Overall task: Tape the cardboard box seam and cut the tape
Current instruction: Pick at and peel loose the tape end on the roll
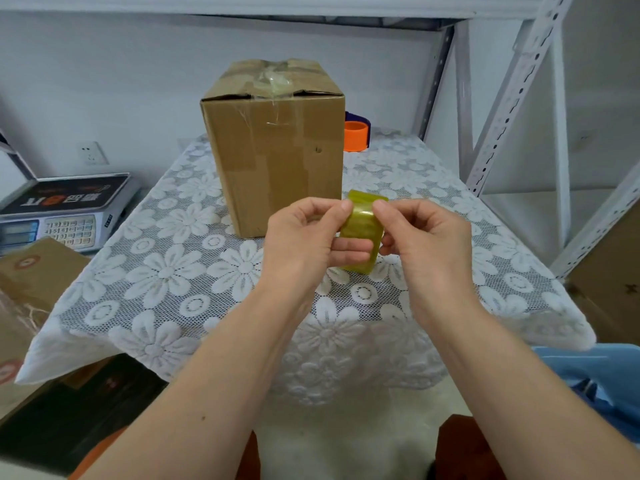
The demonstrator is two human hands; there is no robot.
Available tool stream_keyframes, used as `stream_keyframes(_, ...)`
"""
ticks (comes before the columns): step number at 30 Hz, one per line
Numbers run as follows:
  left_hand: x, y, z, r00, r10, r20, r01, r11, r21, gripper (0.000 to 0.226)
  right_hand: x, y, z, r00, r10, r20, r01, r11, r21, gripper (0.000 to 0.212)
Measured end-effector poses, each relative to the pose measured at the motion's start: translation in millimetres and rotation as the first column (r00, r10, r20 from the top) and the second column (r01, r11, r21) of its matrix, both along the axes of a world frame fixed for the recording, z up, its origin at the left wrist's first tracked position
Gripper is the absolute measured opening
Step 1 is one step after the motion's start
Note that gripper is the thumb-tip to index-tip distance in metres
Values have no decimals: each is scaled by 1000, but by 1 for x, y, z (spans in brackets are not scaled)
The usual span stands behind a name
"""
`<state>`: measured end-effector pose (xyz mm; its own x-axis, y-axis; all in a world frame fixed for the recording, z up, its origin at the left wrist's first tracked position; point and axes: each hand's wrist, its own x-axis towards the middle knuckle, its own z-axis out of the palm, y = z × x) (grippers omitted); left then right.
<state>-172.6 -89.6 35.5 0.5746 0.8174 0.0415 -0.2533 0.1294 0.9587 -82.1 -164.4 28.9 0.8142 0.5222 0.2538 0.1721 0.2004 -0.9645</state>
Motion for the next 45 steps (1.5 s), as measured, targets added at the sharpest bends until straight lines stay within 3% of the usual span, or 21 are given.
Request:
stream_keyframes(7, 3, -1, 0, 1000, 2, -1, -2, 1000, -7, 9, -2, 2, -1, 999, -33, 29, 33, 999, 8, 6)
stream_keyframes(12, 2, -1, 0, 999, 38, -1, -38, 999, -9, 9, -1, 2, -3, 998, -9, 58, 11, 1000, -21, 35)
stream_keyframes(17, 1, -3, 0, 998, 62, -11, -62, 998, 3, 9, -1, 1, -2, 999, 30, 20, -30, 1000, -3, 8)
stream_keyframes(27, -1, -2, 3, 993, 108, 40, -105, 992, -64, 8, -5, 5, -4, 992, 119, 32, -119, 993, -28, 14)
stream_keyframes(35, -1, -3, 3, 995, 103, 11, -102, 993, -54, 8, -6, 6, -6, 993, 102, -63, -102, 995, 4, 10)
stream_keyframes(45, 0, -3, 2, 993, 117, -25, -118, 993, -29, 3, -9, 10, -7, 996, 55, -66, -57, 998, -25, 12)
